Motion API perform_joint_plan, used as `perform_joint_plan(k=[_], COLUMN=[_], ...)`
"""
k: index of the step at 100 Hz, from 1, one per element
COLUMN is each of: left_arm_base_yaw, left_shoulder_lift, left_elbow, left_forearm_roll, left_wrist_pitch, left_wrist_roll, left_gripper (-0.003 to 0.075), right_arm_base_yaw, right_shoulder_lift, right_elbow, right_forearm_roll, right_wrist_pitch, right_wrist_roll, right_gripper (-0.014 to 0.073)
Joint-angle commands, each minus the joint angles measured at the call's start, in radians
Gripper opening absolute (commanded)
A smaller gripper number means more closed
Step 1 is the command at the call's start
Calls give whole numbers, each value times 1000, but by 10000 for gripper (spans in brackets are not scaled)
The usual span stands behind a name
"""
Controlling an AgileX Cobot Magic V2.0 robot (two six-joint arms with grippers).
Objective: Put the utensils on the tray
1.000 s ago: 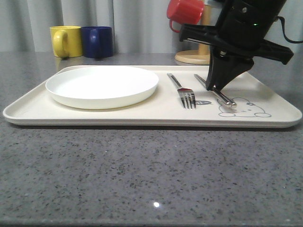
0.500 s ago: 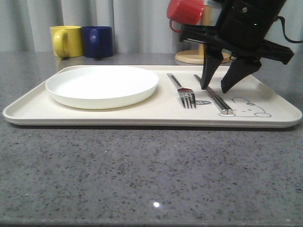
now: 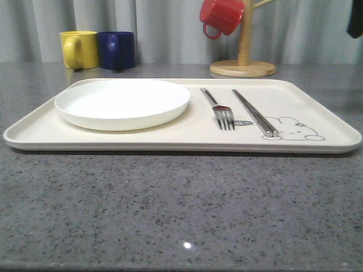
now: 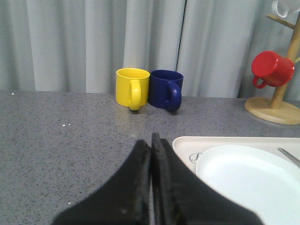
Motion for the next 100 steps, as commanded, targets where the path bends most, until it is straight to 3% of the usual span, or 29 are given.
perform_joint_plan(k=[1,29,69,100], left_arm_base_yaw=[-5,-5,-5,-5], left_shoulder_lift=[4,4,4,4], left_elbow=[-26,-26,-26,-26], left_forearm_roll=[-9,-9,-9,-9], left_wrist_pitch=[-70,-70,-70,-70], left_wrist_roll=[3,3,3,3], left_gripper=[-18,-18,-18,-18], right_arm_base_yaw=[-75,-218,-223,-223], right_shoulder_lift=[-30,60,152,192], right_elbow=[-35,-35,-35,-35], right_forearm_roll=[-1,-1,-93,-93], right_wrist_pitch=[18,15,-38,-42], right_wrist_roll=[-71,-156,-169,-169], right_gripper=[329,329,329,329])
